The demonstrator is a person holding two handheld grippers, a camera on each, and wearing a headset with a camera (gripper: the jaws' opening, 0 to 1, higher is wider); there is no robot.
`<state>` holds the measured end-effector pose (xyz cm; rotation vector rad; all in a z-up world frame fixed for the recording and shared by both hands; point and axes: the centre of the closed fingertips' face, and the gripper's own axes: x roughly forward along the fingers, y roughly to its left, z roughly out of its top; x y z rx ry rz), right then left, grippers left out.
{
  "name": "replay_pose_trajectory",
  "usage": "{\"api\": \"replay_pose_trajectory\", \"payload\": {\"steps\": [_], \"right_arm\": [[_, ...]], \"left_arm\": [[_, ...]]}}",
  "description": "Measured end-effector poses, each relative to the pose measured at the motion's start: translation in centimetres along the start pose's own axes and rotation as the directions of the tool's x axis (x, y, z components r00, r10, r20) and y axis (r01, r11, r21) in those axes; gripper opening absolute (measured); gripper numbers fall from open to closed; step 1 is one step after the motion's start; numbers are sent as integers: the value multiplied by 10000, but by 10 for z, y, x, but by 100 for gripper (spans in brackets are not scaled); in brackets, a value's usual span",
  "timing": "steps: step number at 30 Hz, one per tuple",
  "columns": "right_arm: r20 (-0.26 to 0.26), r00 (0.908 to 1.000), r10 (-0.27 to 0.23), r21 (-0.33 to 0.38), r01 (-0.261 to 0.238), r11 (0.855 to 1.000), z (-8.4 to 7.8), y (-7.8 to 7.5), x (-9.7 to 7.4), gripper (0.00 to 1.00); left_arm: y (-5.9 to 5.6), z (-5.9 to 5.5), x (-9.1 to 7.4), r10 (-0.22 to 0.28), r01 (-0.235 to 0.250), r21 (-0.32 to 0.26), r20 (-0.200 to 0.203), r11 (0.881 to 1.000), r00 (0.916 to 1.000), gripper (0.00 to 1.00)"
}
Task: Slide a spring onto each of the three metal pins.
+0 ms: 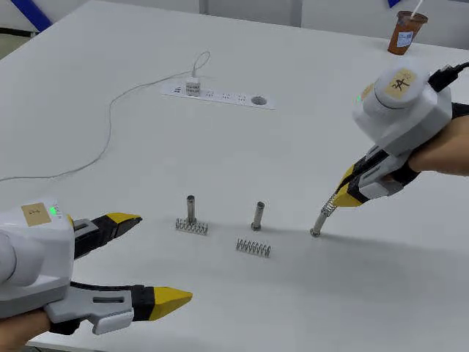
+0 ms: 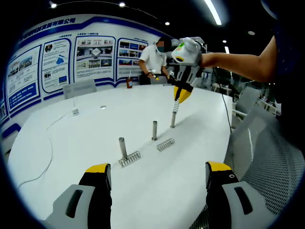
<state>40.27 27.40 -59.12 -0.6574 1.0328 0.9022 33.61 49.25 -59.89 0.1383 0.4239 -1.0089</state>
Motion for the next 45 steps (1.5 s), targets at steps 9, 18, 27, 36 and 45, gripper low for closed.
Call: {"api": "replay_pose_trajectory", "payload": {"steps": [9, 18, 27, 36, 45], "right_arm": [[-287, 9994, 185, 144, -181, 9997, -2, 0, 14, 12], [-461, 9986, 257, 415, -238, 9989, -11, 1, 29, 12], [-559, 9981, 263, 558, -232, 9982, -16, 3, 43, 12], [-501, 9986, 188, 646, -156, 9978, -16, 1, 50, 12], [-360, 9993, 105, 460, -89, 9989, -16, -1, 51, 12]], "left_arm": [[1, 0, 0, 14, -14, 23, -8, 10000, 10000, 83], [1, -2, -1, 40, -40, 1, -26, 10000, 10000, 83], [0, -1, -1, 11, -11, 37, -49, 10000, 10000, 83], [1, -1, -1, 39, -38, 35, -72, 10000, 10000, 83], [1, 0, -1, 35, -34, 63, -48, 10000, 10000, 83]]}}
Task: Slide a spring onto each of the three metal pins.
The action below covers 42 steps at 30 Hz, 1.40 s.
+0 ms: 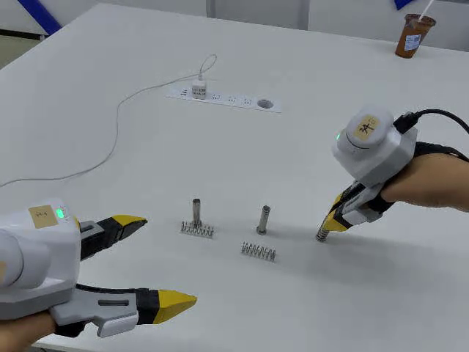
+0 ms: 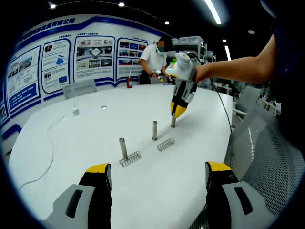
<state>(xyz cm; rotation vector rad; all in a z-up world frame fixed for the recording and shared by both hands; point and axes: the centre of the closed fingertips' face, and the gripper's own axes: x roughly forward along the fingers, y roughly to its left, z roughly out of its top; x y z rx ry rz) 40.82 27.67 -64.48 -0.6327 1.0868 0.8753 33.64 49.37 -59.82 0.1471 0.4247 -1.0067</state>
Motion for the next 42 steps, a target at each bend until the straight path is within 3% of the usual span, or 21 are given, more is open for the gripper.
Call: {"api": "replay_pose_trajectory", "payload": {"steps": [14, 25, 33, 42], "right_arm": [[930, 9938, -608, -48, 615, 9981, 6, 4, -21, 20], [1635, 9852, -518, -558, 617, 9965, 31, 29, -33, 20], [1656, 9862, -8, -899, 158, 9958, 41, 49, -15, 20], [1541, 9865, 557, -1111, -387, 9931, 42, 62, 8, 19]], "left_arm": [[-1, 2, 1, -48, 48, 52, 11, 10000, 10000, 83], [-2, 4, 2, -82, 82, 148, 4, 9999, 10000, 83], [-2, 6, 1, -72, 72, 196, 15, 9998, 10000, 83], [-2, 5, 0, -60, 60, 205, -42, 9998, 10000, 83]]}}
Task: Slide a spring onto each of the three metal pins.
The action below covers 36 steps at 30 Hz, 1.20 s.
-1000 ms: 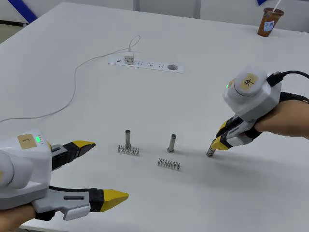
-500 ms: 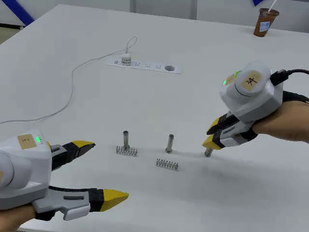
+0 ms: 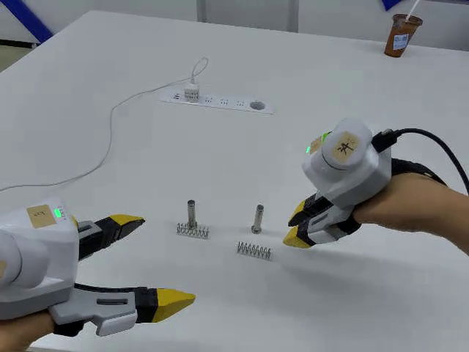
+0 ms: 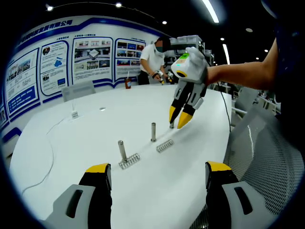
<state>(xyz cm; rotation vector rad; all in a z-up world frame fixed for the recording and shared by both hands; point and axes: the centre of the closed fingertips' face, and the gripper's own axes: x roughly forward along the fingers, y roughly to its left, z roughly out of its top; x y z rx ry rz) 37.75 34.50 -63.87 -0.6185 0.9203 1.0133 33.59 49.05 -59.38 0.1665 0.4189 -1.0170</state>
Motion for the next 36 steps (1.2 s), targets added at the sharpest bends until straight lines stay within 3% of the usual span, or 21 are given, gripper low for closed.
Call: {"api": "replay_pose_trajectory", "payload": {"steps": [16, 36], "right_arm": [[-217, 9986, 478, -352, -486, 9982, -1, 10, 32, 16], [-519, 9970, 578, -701, -614, 9956, -6, 11, 46, 14]], "left_arm": [[-1, -1, 2, -10, 10, -46, -47, 10000, 10000, 83], [-3, -3, 3, -4, 4, -122, -49, 9999, 10000, 82]]}}
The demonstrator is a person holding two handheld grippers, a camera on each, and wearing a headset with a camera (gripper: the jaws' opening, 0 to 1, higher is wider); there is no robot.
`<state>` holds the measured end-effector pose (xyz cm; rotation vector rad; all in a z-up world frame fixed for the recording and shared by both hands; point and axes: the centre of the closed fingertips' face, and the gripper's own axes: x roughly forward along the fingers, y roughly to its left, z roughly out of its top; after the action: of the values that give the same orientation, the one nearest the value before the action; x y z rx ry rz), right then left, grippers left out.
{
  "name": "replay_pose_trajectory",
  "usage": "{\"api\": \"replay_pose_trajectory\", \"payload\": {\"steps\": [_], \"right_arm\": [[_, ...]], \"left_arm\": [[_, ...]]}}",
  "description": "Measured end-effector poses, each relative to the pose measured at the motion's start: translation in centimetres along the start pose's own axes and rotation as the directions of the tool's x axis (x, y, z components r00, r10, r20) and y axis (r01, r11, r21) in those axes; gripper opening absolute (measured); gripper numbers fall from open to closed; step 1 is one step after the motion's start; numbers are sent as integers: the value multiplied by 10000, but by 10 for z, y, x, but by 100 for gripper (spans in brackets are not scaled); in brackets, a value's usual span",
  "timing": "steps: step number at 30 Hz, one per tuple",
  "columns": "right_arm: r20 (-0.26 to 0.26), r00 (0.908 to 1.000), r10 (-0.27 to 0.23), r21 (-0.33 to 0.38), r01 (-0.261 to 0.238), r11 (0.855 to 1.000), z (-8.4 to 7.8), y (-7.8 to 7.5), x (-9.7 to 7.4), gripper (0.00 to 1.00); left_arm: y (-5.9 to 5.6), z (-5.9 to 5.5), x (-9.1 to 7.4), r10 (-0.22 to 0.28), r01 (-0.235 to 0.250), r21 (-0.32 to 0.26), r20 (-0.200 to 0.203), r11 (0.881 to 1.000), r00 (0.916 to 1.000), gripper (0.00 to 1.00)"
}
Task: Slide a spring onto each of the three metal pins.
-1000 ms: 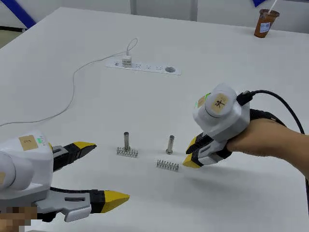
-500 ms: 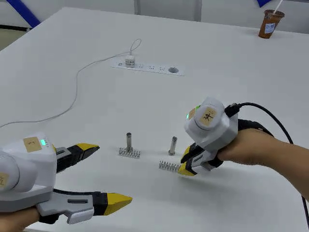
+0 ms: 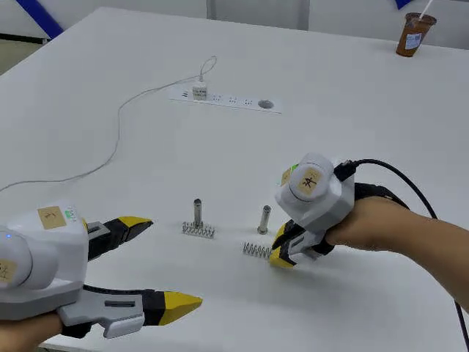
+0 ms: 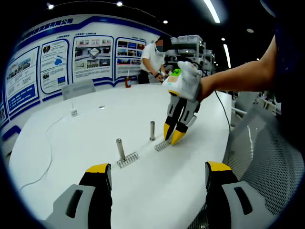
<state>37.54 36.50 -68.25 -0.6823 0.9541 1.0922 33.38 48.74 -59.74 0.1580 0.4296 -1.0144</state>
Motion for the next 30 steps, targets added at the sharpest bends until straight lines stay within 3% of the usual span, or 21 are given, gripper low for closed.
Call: {"api": "replay_pose_trajectory", "payload": {"steps": [15, 30], "right_arm": [[-13, 10000, 25, 168, -24, 9999, -2, 1, 2, 12], [171, 9995, -282, 65, 280, 9996, 5, -2, -15, 12]], "left_arm": [[0, 0, -2, 31, -31, -20, 16, 10000, 10000, 82], [0, 0, 0, -33, 33, -24, 35, 10000, 10000, 82]]}}
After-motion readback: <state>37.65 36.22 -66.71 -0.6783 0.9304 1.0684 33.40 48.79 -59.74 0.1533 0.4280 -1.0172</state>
